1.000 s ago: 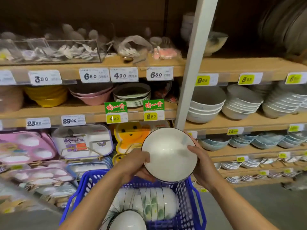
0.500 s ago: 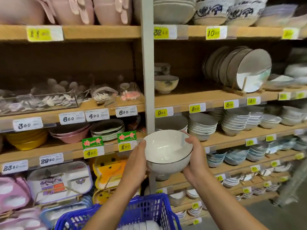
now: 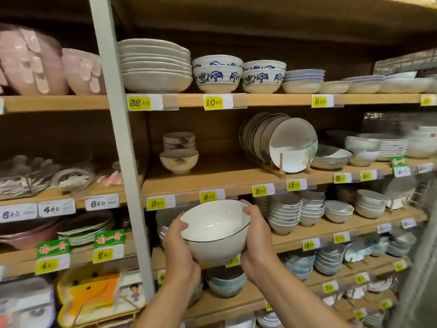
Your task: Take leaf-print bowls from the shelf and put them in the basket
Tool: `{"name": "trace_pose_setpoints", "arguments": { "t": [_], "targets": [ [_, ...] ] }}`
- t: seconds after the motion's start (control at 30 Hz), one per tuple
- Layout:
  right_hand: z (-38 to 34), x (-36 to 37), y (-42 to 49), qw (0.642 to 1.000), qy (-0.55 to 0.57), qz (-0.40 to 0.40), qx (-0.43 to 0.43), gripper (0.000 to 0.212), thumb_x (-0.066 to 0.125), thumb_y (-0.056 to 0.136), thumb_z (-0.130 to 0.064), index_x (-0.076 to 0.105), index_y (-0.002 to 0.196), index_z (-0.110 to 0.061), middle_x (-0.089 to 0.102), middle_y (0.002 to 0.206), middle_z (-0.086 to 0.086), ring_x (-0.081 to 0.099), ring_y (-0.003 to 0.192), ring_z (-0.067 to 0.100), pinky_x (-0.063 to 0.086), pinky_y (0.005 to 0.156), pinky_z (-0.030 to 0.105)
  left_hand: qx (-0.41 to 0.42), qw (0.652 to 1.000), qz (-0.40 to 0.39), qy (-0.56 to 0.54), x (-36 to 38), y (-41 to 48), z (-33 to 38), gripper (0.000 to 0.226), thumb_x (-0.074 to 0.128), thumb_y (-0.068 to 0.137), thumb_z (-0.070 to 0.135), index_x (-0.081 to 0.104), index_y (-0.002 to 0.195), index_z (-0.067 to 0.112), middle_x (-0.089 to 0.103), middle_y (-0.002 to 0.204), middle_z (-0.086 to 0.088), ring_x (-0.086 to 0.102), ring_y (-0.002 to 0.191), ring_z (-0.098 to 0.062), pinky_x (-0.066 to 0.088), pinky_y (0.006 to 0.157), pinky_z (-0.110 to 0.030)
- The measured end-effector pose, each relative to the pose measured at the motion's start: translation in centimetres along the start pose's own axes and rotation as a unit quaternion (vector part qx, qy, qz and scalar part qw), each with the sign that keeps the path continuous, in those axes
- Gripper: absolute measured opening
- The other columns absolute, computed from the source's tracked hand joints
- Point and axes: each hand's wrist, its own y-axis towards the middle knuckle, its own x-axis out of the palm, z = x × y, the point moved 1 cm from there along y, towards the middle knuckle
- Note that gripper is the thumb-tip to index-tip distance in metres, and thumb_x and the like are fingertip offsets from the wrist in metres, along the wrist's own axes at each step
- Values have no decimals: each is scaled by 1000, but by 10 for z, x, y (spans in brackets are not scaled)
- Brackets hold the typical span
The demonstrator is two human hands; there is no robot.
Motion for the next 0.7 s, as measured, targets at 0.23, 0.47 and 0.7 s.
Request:
{"name": "trace_pose_setpoints", "arguments": {
  "t": [0.23, 0.47, 0.7],
  "targets": [
    [-44, -32, 27, 994, -89, -58, -18, 37, 44, 94, -48, 64, 113, -25, 69, 109, 2, 63, 103, 17, 50, 82, 36, -58, 998, -20, 19, 52, 10, 10, 26, 37, 71, 12, 63, 78, 11, 71, 74, -11, 59, 71, -34, 47, 63, -34],
    [-72, -25, 74, 986, -108, -122, 43, 34, 45, 96, -44, 65, 109, -19, 72, 105, 5, 67, 95, 21, 53, 81, 38, -79, 995, -34, 45, 67, 40, 31, 25, 44, 53, 16, 52, 76, 10, 67, 61, -11, 56, 69, -34, 48, 64, -33],
    [-66, 17, 122, 982, -87, -160, 45, 27, 45, 94, -43, 60, 84, -23, 68, 77, -1, 63, 84, 17, 48, 64, 30, -32, 997, -27, 58, 78, 85, 53, 21, 42, 73, 16, 59, 83, 9, 68, 93, -15, 61, 88, -37, 52, 71, -38]
  ]
}}
